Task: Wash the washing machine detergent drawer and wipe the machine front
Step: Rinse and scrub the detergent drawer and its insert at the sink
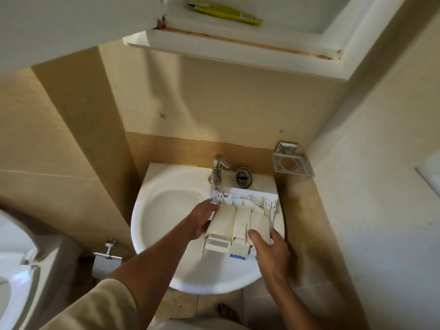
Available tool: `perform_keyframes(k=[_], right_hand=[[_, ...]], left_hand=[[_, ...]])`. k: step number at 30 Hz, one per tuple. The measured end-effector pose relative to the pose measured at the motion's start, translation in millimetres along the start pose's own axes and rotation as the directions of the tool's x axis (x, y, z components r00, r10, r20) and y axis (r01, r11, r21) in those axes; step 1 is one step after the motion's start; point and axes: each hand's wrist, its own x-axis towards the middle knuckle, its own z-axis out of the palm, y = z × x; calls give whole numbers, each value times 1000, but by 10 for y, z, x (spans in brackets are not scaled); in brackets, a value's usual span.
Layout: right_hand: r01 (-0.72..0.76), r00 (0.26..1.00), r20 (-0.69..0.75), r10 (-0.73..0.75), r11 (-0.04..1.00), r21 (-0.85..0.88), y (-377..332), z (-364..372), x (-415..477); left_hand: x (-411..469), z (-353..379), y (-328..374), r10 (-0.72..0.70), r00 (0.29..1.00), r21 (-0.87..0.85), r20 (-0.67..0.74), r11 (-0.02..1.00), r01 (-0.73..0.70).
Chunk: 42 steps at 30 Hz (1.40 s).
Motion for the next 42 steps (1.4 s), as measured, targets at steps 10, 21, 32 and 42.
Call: perform_keyframes(k=[10, 21, 32, 42], right_hand=[[-109, 962, 248, 118, 993, -50, -73, 248, 232], [-57, 968, 237, 78, 994, -95, -533, 680, 258], [63, 891, 453, 5, 989, -134, -406, 550, 231], [-58, 689, 718, 93, 996, -73, -379, 198, 534]], left_hand=[[-14, -434, -105, -3, 992, -28, -129, 1000, -1], [-245, -661, 38, -41, 987, -149, -154, 989, 18], [-228, -659, -139, -58, 959, -245, -277, 969, -12], [-469, -320, -203, -114, 911, -479, -397, 872, -99]])
